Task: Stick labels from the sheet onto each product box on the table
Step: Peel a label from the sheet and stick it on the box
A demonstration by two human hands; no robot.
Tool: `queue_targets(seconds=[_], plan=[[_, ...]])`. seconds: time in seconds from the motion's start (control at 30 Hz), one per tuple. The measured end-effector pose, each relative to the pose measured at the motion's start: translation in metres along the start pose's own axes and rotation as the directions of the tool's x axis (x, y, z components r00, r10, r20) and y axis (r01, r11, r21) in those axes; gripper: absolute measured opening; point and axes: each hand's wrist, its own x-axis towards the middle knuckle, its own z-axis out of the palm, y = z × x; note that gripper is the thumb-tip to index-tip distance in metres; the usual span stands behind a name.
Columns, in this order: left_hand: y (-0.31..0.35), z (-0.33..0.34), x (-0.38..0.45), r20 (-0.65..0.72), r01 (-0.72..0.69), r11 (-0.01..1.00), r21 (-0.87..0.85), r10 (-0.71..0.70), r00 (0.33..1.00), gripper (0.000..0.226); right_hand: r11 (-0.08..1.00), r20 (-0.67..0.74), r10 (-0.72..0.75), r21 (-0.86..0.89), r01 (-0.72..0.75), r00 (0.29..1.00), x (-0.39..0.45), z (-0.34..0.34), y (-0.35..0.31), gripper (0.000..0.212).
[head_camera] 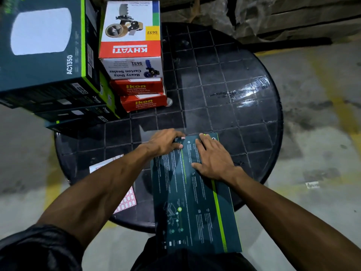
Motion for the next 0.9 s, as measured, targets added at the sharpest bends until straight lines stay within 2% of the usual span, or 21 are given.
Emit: queue_targets(seconds=[0.13, 0.23, 0.3, 0.37, 0.47, 0.53, 0.67, 0.9], plan=[[0.007, -0.008, -0.002, -0.021, 0.061, 0.997, 0.040, -0.060, 0.998, 0.043, 0.996, -0.065, 0.027, 0.092, -0.021, 0.998, 0.006, -0.011, 0.000, 0.065], [0.013, -0.010, -0.009, -0.054, 0.084, 0.978, 0.189, -0.075, 0.996, 0.043, 0.994, -0.132, 0.044, 0.104, -0.031, 0.990, 0.021, -0.023, 0.001, 0.049], [0.013, -0.010, -0.018, -0.098, 0.105, 0.958, 0.267, -0.082, 0.992, 0.046, 0.986, -0.101, 0.030, 0.167, -0.012, 0.994, 0.034, -0.031, -0.001, 0.050], [0.001, -0.006, -0.030, -0.127, 0.123, 0.948, 0.295, -0.089, 0.988, 0.050, 0.974, -0.009, -0.004, 0.228, 0.006, 1.000, 0.046, -0.039, -0.004, 0.056], [-0.023, 0.008, -0.049, -0.088, 0.178, 0.952, 0.249, -0.161, 0.983, 0.065, 0.960, 0.191, -0.090, 0.278, 0.034, 0.978, 0.060, -0.046, -0.007, 0.057], [-0.029, 0.017, -0.057, -0.091, 0.215, 0.958, 0.191, -0.201, 0.975, 0.074, 0.960, 0.242, -0.121, 0.274, 0.052, 0.963, 0.064, -0.047, -0.008, 0.057], [-0.022, 0.024, -0.061, -0.154, 0.272, 0.960, 0.071, -0.259, 0.953, 0.077, 0.938, 0.218, -0.146, 0.340, 0.065, 0.965, 0.066, -0.049, -0.007, 0.049], [-0.020, 0.023, -0.059, -0.149, 0.287, 0.957, -0.034, -0.289, 0.946, 0.076, 0.923, 0.157, -0.167, 0.372, 0.098, 0.973, 0.063, -0.052, -0.005, 0.034]])
